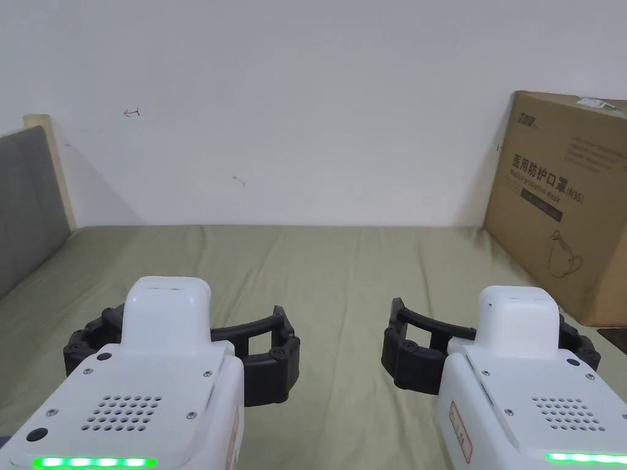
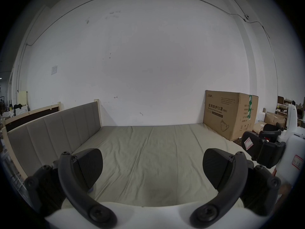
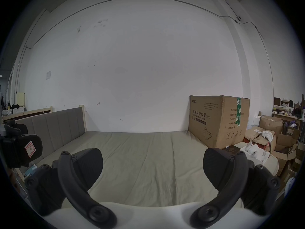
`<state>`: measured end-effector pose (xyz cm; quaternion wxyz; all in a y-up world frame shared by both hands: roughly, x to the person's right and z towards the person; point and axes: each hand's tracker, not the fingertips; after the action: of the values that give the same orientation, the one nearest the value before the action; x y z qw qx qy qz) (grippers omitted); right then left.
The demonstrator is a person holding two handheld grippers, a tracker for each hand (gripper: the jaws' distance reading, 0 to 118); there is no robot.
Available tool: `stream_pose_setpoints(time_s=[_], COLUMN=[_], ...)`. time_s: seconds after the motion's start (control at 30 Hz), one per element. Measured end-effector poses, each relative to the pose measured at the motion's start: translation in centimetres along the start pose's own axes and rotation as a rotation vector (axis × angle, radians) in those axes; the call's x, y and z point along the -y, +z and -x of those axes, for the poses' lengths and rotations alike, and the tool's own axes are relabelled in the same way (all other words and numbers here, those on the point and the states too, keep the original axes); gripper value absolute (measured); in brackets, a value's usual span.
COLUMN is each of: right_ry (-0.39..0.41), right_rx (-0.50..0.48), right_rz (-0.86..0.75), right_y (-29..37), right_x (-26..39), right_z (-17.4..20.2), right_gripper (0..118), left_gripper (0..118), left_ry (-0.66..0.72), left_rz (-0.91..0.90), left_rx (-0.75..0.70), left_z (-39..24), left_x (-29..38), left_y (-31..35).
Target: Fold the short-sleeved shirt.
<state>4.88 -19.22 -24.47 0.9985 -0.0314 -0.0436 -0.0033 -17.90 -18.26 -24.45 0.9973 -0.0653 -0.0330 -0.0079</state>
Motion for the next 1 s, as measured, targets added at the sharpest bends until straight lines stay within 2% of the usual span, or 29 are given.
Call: stream_pose_setpoints(time_s=[1.0], right_ry=[-0.005], right_rx=[-0.006], right_rz=[0.008], right_y=[-0.10], right_x=[0.16], right_z=[-0.01], right_gripper=[118], left_gripper=[118], left_ry=[-0.025], left_rz=[-0.008], left_rx=[-0.035], left_z=[-0.23], left_x=[0.33], left_y=[-0.26])
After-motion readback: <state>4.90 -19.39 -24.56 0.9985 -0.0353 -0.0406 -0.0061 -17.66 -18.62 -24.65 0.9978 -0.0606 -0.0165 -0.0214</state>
